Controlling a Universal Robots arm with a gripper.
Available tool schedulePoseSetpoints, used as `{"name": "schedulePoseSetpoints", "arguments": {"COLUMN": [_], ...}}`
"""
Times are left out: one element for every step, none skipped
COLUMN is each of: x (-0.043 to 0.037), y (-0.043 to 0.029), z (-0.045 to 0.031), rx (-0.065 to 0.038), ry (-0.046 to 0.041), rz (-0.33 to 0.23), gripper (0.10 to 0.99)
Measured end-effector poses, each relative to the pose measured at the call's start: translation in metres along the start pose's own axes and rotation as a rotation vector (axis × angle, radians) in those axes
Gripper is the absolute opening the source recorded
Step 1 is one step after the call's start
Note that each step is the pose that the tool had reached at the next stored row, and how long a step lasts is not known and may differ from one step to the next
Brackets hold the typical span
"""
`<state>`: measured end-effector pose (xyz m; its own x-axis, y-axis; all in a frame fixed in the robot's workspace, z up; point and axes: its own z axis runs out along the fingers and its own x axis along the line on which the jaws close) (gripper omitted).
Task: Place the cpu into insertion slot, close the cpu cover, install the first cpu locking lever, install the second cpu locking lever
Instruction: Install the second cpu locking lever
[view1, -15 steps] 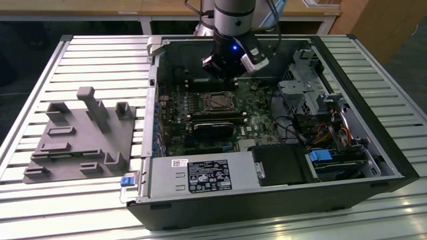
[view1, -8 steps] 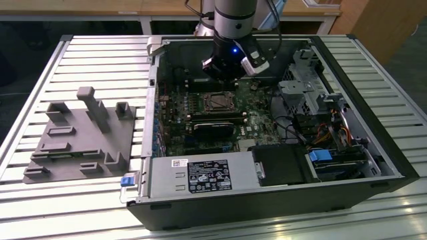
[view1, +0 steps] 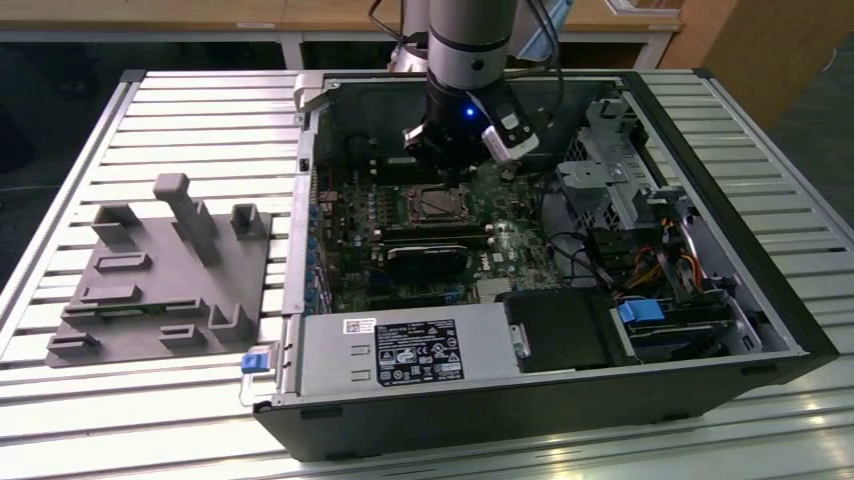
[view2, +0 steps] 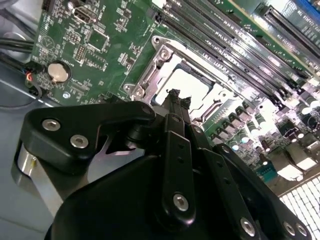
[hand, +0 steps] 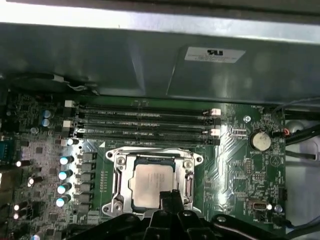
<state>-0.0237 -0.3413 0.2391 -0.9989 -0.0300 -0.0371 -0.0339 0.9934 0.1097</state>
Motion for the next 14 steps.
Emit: {"name": "schedulePoseSetpoints", "arguments": {"x": [0.0001, 0.0001, 0.0001, 0.0002, 0.0002, 0.0002, 0.0003, 0.0004, 0.0004, 0.0005, 0.0006, 0.0006, 0.0006, 0.0007], "y": [-0.0003, -0.0007, -0.0012, -0.0018, -0.0026, -0.0044, -0.0062, -0.0081, -0.0101, -0.012, -0.0138, -0.0152, -0.0165, -0.0175], "z": [0.0012, 0.0021, 0.0026, 0.003, 0.0032, 0.0032, 0.0031, 0.003, 0.0028, 0.0026, 0.0024, 0.0022, 0.0021, 0.0019], "rx": [0.0, 0.0, 0.0, 0.0, 0.0, 0.0, 0.0, 0.0, 0.0, 0.0, 0.0, 0.0, 0.0, 0.0], "ry": [0.0001, 0.0001, 0.0003, 0.0002, 0.0002, 0.0002, 0.0002, 0.0001, 0.0001, 0.0001, 0.0002, 0.0001, 0.0002, 0.0001], "rz": [0.0, 0.0, 0.0, 0.0, 0.0, 0.0, 0.0, 0.0, 0.0, 0.0, 0.0, 0.0, 0.0, 0.0], "gripper": [0.106, 0.106, 0.106, 0.106, 0.106, 0.106, 0.106, 0.106, 0.106, 0.106, 0.106, 0.106, 0.106, 0.106]}}
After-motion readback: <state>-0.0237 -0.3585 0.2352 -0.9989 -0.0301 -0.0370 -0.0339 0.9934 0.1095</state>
